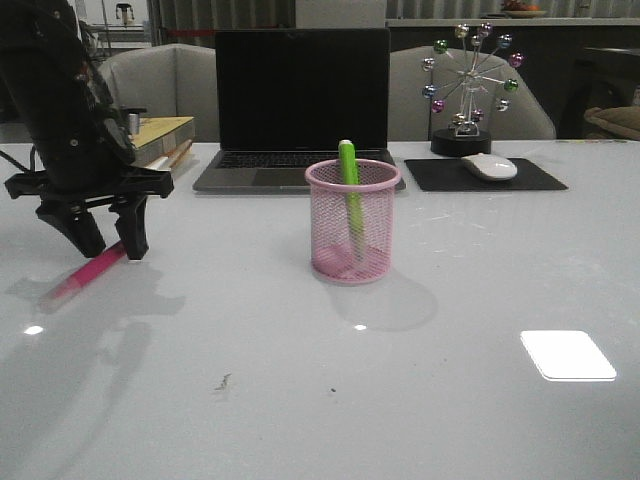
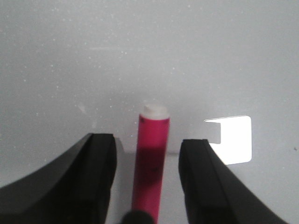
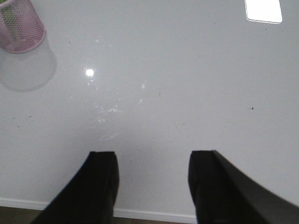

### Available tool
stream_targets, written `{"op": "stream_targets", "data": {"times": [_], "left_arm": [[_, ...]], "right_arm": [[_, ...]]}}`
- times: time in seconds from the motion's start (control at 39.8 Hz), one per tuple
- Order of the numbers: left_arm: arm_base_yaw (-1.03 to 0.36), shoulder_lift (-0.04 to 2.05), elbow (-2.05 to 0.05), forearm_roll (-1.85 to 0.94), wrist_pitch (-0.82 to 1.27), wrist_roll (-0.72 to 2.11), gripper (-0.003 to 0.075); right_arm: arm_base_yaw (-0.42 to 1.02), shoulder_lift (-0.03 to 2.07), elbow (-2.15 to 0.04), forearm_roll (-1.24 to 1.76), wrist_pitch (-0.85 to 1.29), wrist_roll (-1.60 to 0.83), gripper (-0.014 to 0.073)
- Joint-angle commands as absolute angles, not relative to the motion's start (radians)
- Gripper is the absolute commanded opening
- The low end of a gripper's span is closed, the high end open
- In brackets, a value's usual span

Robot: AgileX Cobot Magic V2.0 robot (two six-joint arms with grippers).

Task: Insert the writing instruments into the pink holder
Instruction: 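Close the left gripper on the pink highlighter and lift it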

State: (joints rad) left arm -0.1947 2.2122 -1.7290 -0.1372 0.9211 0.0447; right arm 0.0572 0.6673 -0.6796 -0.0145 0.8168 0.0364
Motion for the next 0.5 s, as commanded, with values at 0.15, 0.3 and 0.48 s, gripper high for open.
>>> {"op": "stream_targets", "data": {"times": [0.15,0.3,0.48], "left_arm": [[-0.201,2.167,-1.758,-0.16,0.894,0.037,0.0314],[-0.201,2.167,-1.758,-0.164,0.874,0.037,0.0222],[-0.201,2.167,-1.758,-0.177,0.766,0.068,0.0157]], "right_arm": [[0.051,0.664,-0.709,-0.028,0.757,0.037,0.0459],[0.051,0.664,-0.709,-0.028,0.771,0.037,0.0459],[0.051,0.664,-0.709,-0.028,0.772,0.037,0.0459]]}}
